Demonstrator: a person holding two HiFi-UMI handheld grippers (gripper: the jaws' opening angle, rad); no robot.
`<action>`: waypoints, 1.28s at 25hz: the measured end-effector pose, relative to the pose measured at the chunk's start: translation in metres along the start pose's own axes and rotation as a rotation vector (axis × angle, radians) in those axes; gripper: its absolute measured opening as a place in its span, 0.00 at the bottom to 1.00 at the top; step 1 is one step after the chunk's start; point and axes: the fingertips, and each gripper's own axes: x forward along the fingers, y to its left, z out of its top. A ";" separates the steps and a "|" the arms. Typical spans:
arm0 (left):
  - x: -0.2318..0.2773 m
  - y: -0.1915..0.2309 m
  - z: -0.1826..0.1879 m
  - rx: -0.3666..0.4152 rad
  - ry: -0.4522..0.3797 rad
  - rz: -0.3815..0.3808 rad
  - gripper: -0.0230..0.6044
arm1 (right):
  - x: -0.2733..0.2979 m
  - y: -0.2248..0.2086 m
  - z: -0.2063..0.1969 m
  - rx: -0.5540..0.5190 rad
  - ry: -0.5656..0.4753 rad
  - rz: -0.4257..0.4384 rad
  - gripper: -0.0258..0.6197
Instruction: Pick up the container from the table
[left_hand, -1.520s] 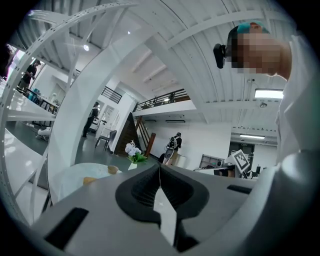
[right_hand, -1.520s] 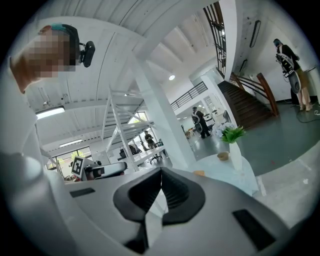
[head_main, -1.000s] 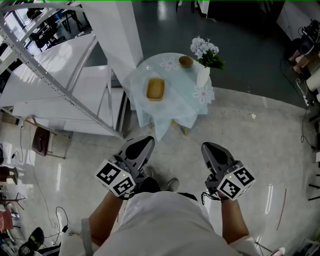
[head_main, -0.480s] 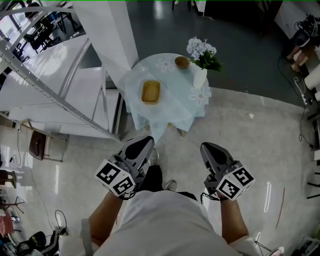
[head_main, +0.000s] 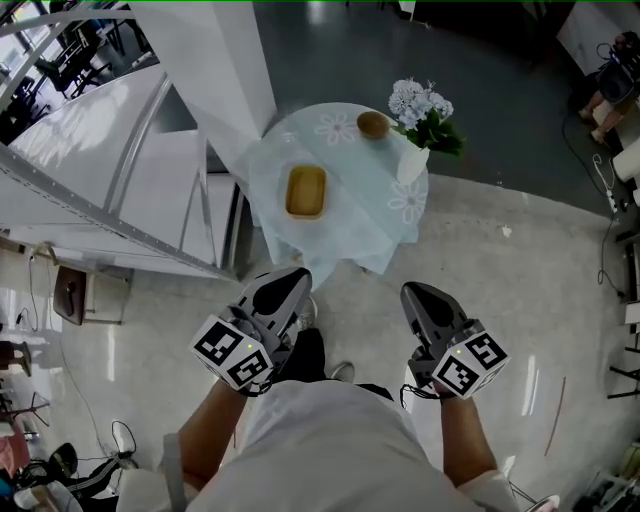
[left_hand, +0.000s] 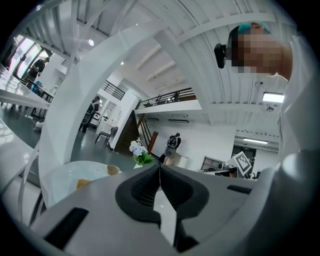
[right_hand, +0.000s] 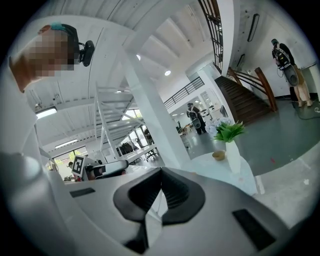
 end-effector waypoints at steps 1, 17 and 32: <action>0.003 0.009 0.000 -0.005 0.004 0.001 0.07 | 0.009 -0.003 0.001 0.003 0.005 -0.001 0.07; 0.046 0.141 0.029 -0.054 0.044 -0.004 0.07 | 0.143 -0.036 0.030 0.039 0.056 -0.030 0.07; 0.067 0.229 0.045 -0.084 0.077 -0.037 0.07 | 0.230 -0.043 0.051 0.044 0.085 -0.074 0.07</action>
